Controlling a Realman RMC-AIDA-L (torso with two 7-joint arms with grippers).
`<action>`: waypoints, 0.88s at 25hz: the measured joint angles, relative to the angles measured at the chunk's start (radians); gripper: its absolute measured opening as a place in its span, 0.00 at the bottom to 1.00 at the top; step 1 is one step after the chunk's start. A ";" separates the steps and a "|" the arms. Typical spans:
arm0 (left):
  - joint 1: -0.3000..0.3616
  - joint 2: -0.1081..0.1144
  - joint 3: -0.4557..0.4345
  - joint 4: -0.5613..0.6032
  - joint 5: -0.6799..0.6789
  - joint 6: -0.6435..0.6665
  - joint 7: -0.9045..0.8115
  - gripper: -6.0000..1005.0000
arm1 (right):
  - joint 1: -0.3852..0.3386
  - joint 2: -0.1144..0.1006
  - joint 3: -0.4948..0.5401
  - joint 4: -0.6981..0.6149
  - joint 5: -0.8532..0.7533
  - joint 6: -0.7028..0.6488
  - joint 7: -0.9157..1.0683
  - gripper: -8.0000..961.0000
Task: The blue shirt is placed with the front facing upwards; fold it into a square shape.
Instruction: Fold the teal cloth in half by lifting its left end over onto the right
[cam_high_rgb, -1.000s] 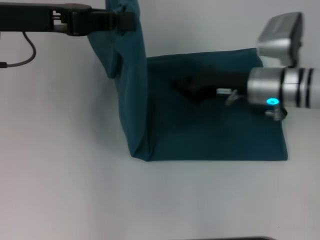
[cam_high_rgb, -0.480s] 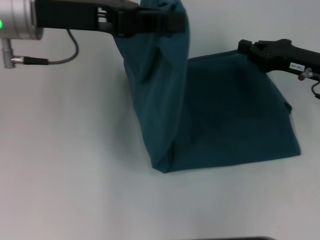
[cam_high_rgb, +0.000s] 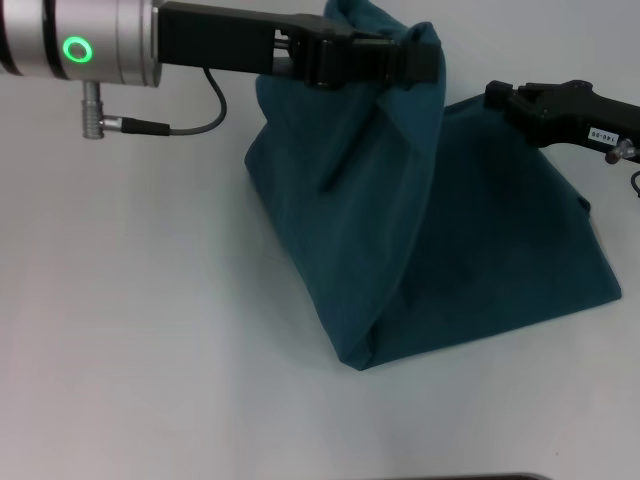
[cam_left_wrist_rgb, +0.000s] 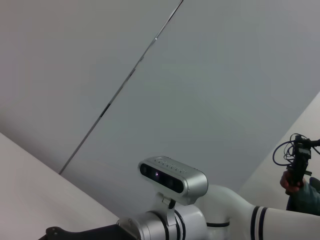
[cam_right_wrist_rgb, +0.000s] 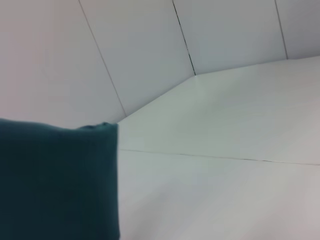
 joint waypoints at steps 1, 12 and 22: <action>-0.002 0.000 0.004 0.008 -0.001 -0.006 0.003 0.11 | 0.000 0.000 0.000 0.001 0.000 0.000 0.000 0.02; -0.009 -0.008 0.213 0.102 -0.152 -0.197 0.033 0.12 | -0.002 0.000 0.001 -0.001 0.000 -0.002 0.021 0.03; -0.023 -0.011 0.345 0.271 -0.280 -0.341 0.184 0.12 | -0.026 -0.011 0.012 -0.037 0.018 -0.014 0.038 0.14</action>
